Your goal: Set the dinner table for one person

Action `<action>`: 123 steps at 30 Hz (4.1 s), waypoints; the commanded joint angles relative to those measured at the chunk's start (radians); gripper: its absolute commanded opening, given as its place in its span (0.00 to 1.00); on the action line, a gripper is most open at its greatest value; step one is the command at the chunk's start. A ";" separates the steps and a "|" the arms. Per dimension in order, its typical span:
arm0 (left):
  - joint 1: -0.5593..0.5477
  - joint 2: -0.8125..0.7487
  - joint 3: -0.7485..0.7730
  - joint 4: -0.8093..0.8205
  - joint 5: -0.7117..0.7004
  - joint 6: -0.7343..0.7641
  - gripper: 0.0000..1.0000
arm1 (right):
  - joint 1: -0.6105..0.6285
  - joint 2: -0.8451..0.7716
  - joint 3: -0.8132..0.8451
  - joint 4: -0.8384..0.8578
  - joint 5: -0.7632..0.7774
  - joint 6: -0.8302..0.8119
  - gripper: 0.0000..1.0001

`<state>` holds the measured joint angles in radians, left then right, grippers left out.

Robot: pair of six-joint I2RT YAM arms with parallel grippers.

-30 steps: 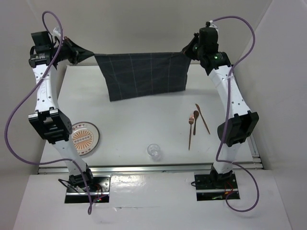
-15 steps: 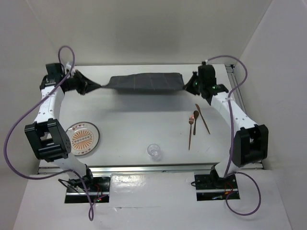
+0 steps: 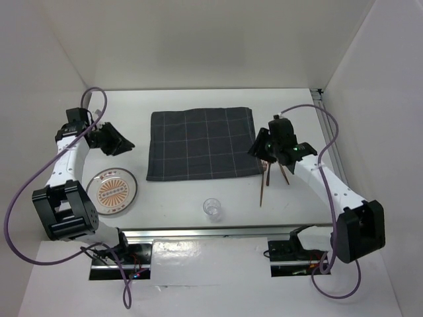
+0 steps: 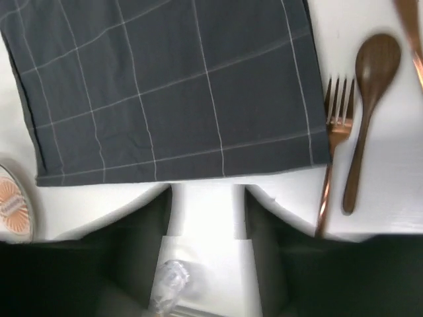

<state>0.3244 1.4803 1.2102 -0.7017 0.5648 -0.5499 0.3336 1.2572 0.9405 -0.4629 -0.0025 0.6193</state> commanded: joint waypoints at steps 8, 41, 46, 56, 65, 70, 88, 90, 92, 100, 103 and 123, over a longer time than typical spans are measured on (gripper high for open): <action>-0.263 0.279 0.181 0.114 -0.097 -0.067 0.00 | 0.019 0.548 0.518 -0.082 -0.019 -0.099 0.00; -0.367 0.500 0.195 0.057 -0.330 -0.054 0.00 | 0.053 0.611 0.204 -0.037 0.073 0.025 0.00; -0.367 0.495 0.157 0.068 -0.365 -0.045 0.00 | 0.053 0.680 0.262 -0.046 0.101 0.016 0.00; -0.367 0.460 0.156 0.045 -0.387 -0.045 0.00 | 0.053 0.667 0.319 -0.078 0.111 0.016 0.00; -0.358 0.184 0.285 -0.079 -0.517 0.008 0.60 | 0.084 0.331 0.377 -0.002 0.044 -0.061 0.76; -0.253 0.008 0.122 -0.081 -0.505 -0.059 0.64 | 0.142 0.311 0.373 0.000 -0.057 -0.082 0.84; -0.140 -0.334 0.342 -0.220 -0.471 -0.082 0.72 | 0.683 1.019 0.916 0.293 -0.353 0.028 0.85; -0.150 -0.344 0.342 -0.229 -0.447 -0.082 0.72 | 0.693 1.124 0.990 0.273 -0.369 0.048 0.85; -0.150 -0.344 0.342 -0.229 -0.438 -0.073 0.72 | 0.702 1.176 1.076 0.253 -0.373 0.066 0.83; -0.150 -0.354 0.313 -0.229 -0.390 -0.053 0.72 | 0.720 1.321 1.159 0.270 -0.375 0.149 0.74; -0.150 -0.354 0.304 -0.229 -0.399 -0.044 0.72 | 0.720 1.366 1.208 0.270 -0.386 0.187 0.65; -0.150 -0.354 0.365 -0.206 -0.249 -0.035 0.72 | 0.538 0.912 0.933 0.328 -0.330 0.234 0.00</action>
<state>0.1780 1.1408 1.5524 -0.9482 0.2607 -0.5995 0.9760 2.3608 1.9190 -0.1825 -0.3439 0.8536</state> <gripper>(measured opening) 0.719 0.130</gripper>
